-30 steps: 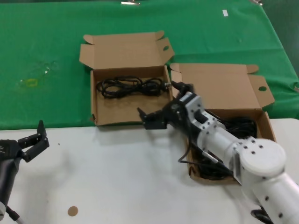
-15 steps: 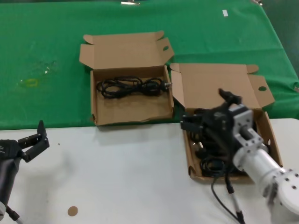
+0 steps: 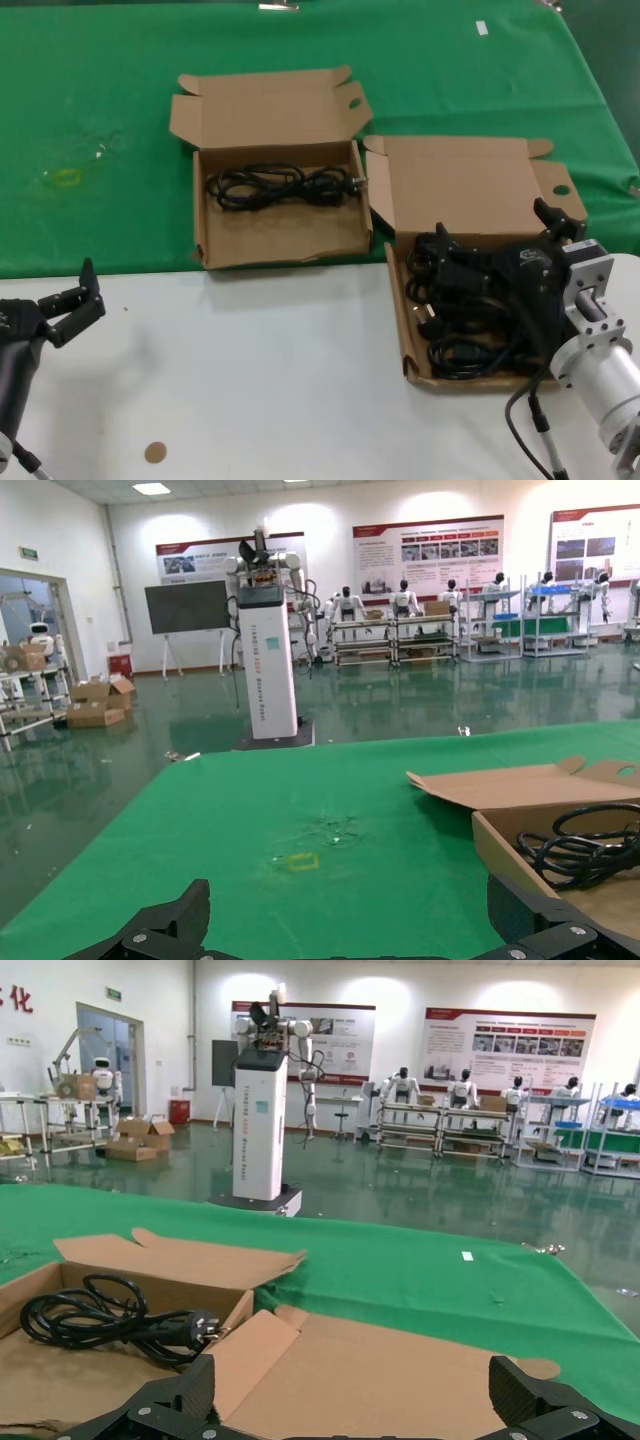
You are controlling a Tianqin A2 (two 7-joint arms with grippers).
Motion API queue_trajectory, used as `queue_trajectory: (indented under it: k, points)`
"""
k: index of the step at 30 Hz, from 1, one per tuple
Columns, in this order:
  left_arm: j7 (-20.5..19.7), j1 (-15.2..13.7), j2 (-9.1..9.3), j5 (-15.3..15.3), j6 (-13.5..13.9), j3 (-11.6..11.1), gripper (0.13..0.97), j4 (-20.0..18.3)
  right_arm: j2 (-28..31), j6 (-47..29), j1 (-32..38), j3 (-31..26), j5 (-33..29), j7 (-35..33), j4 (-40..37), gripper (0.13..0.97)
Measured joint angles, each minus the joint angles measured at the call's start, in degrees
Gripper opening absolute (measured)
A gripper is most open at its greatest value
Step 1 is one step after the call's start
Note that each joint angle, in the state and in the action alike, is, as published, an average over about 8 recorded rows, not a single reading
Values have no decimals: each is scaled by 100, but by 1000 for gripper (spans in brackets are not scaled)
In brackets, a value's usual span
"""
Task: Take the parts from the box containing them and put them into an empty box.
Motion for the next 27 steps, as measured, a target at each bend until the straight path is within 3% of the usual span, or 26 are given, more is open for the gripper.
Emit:
queue_trajectory:
  k: [27]
  points:
    - [0, 0, 0, 0, 0, 0, 966, 0, 1, 2, -4, 2, 1, 1, 4, 966]
